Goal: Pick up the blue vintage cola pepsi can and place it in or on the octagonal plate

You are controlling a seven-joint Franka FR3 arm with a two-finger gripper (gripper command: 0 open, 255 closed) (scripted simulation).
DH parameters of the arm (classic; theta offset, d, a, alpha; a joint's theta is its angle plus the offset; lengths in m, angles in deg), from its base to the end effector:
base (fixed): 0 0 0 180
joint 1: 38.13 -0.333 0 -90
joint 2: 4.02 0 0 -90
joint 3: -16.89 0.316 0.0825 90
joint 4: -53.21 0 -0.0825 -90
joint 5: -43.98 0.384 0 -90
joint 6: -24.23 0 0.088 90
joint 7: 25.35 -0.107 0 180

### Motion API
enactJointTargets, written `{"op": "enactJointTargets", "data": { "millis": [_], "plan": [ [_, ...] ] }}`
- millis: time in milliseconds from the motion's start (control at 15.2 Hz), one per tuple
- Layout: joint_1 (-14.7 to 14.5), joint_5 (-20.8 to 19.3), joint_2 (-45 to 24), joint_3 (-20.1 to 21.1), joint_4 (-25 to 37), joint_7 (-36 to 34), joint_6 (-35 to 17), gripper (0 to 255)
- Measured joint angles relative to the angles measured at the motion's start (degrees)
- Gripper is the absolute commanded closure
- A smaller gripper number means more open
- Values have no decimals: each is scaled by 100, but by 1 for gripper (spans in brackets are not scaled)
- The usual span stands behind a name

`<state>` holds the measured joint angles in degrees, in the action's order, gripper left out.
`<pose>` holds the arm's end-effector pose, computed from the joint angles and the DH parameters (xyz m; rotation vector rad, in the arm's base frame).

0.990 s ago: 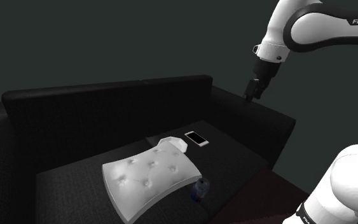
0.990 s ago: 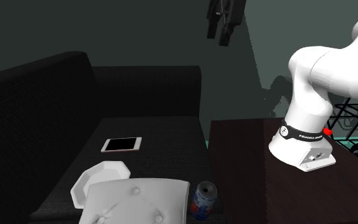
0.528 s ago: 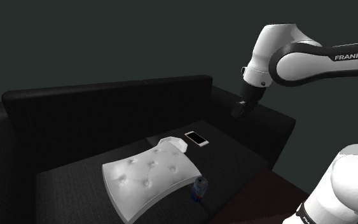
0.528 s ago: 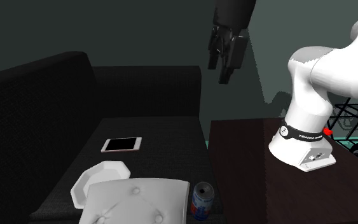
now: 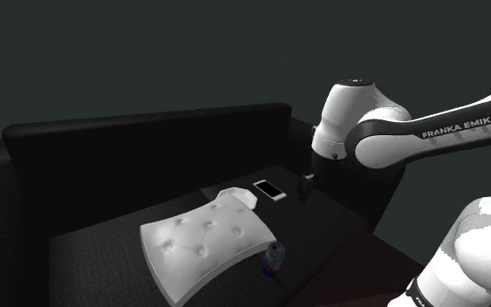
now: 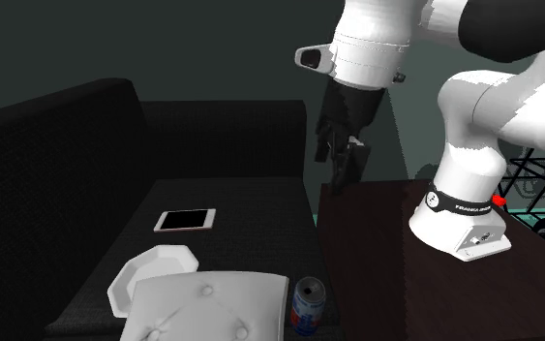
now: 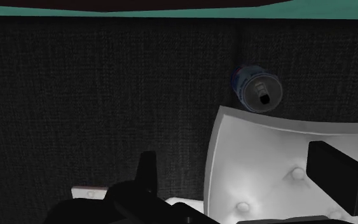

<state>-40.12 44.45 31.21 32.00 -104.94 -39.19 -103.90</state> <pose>0.3373 0.0966 0.3942 3.0156 0.0167 0.1626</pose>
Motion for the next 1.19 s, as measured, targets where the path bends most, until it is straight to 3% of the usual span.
{"op": "enactJointTargets", "data": {
  "millis": [396, 660, 792, 924, 1188],
  "plan": [
    [194, -246, -1186, 754, -247, -978, -1402, 0],
    [623, -950, -2159, 1430, -197, -2033, -2233, 0],
    [1011, -1731, -2782, 1812, -64, -2856, -2585, 0],
    [1305, -2877, -3443, 2032, 130, -3929, -2784, 0],
    [1330, -4288, -4147, 1812, 361, -5060, -2929, 0]
  ]
}}
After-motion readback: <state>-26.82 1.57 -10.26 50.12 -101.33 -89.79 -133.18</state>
